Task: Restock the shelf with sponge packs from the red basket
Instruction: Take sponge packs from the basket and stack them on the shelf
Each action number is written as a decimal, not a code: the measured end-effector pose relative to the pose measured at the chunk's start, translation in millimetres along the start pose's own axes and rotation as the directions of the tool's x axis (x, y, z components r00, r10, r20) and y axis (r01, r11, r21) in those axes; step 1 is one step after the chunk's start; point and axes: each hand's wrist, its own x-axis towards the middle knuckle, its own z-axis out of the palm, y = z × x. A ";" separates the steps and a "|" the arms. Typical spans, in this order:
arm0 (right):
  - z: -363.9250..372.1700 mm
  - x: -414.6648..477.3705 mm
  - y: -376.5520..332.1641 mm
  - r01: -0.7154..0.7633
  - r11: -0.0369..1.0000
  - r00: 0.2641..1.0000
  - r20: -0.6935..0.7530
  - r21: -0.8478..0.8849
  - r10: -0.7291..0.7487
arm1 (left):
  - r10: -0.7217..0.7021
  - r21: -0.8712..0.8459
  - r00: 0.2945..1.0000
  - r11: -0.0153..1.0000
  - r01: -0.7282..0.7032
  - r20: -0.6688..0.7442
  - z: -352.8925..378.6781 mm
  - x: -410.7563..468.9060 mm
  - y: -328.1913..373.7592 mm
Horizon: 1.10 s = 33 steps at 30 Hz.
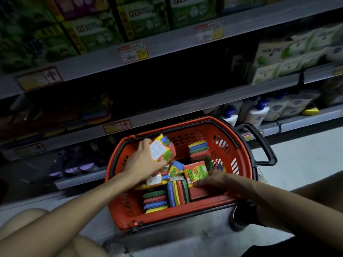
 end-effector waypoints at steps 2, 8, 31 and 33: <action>4.0 -6.8 -7.1 -0.016 0.999 1.000 -0.020 -0.049 0.015 | -0.128 -0.242 0.992 0.962 0.129 0.020 -12.8 -6.7 -5.8; 16.3 -3.7 -17.2 0.028 0.998 0.987 -0.157 0.054 -0.019 | -0.269 -0.670 0.955 0.688 0.280 0.122 -44.5 -17.9 -15.5; -31.6 -126.4 -134.0 0.676 0.737 0.733 -0.113 0.009 -0.671 | -0.214 -0.942 0.944 -0.276 0.190 0.252 -77.7 -23.0 -42.1; -31.0 -124.6 -134.8 0.679 0.733 0.729 -0.073 -0.052 -0.681 | -0.248 -0.950 0.945 -0.277 0.143 0.214 -82.6 -24.0 -44.6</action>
